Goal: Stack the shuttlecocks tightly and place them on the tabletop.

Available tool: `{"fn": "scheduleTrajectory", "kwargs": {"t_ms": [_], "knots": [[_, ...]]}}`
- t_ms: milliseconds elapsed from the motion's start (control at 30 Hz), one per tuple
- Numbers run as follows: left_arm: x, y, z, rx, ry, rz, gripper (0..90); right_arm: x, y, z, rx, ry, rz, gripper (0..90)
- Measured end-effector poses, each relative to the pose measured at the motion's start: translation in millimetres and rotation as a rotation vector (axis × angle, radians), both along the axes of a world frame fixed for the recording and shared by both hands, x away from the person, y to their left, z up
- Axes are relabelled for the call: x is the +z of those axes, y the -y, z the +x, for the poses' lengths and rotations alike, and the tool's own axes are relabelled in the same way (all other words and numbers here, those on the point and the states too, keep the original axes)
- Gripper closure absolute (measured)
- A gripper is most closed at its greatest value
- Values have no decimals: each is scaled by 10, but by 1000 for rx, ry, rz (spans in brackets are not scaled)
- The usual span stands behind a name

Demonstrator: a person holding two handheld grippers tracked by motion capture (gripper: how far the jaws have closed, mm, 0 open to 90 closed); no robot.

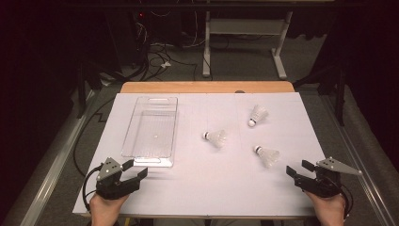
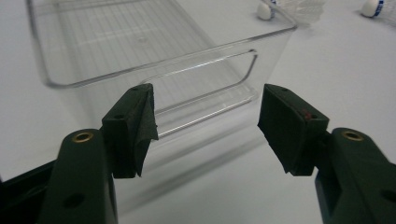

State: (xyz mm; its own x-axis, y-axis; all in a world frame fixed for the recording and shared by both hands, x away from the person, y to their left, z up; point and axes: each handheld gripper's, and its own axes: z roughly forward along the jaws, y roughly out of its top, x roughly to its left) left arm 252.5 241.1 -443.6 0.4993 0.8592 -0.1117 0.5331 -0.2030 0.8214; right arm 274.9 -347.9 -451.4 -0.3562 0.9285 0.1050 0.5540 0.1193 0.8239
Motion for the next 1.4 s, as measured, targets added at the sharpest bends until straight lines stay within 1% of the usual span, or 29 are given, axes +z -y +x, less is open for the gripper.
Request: {"fn": "scheduleTrajectory", "kwargs": {"t_ms": [67, 167, 233, 300, 433, 600, 633, 700, 800, 900, 967, 1000, 1100, 1200, 1300, 1333, 1400], "knots": [[-22, -42, 4, 15, -5, 5, 371, 14, -6, -3, 1, -3, 8, 318], [-25, -66, 5, 20, -5, -2, 366, 33, -27, -4, -3, -4, -1, 321], [-32, -75, 7, 22, -2, -3, 361, 63, -72, -2, 3, 1, -20, 331], [-35, -77, 9, 23, -1, -2, 357, 77, -102, -2, 9, -1, -20, 337], [-39, -80, 9, 26, -3, -7, 352, 107, -165, 1, 32, -17, -25, 361], [-42, -80, 17, 24, -8, -10, 353, 139, -227, 27, 64, -66, -3, 417], [-41, -82, 20, 25, -8, -10, 353, 141, -236, 39, 72, -66, -5, 423], [-42, -85, 18, 28, -9, -15, 353, 148, -274, 47, 74, -81, 0, 437], [-43, -87, 17, 31, -10, -16, 353, 159, -340, 74, 96, -84, -12, 447], [-45, -85, 18, 29, -14, -17, 353, 179, -433, 108, 115, -97, -31, 461], [-45, -83, 17, 28, -14, -16, 353, 184, -466, 125, 123, -99, -33, 469], [-44, -83, 19, 28, -13, -18, 353, 199, -550, 169, 139, -110, -45, 487], [-47, -83, 23, 25, -16, -18, 353, 201, -656, 235, 149, -132, -69, 513], [-45, -84, 19, 20, -15, -18, 353, 184, -733, 311, 146, -152, -90, 543], [-46, -84, 20, 18, -16, -19, 353, 170, -771, 358, 135, -163, -97, 576], [-46, -82, 21, 17, -16, -19, 353, 169, -784, 363, 125, -172, -92, 588], [-46, -78, 21, 15, -17, -17, 353, 162, -788, 383, 122, -170, -97, 614]]}}
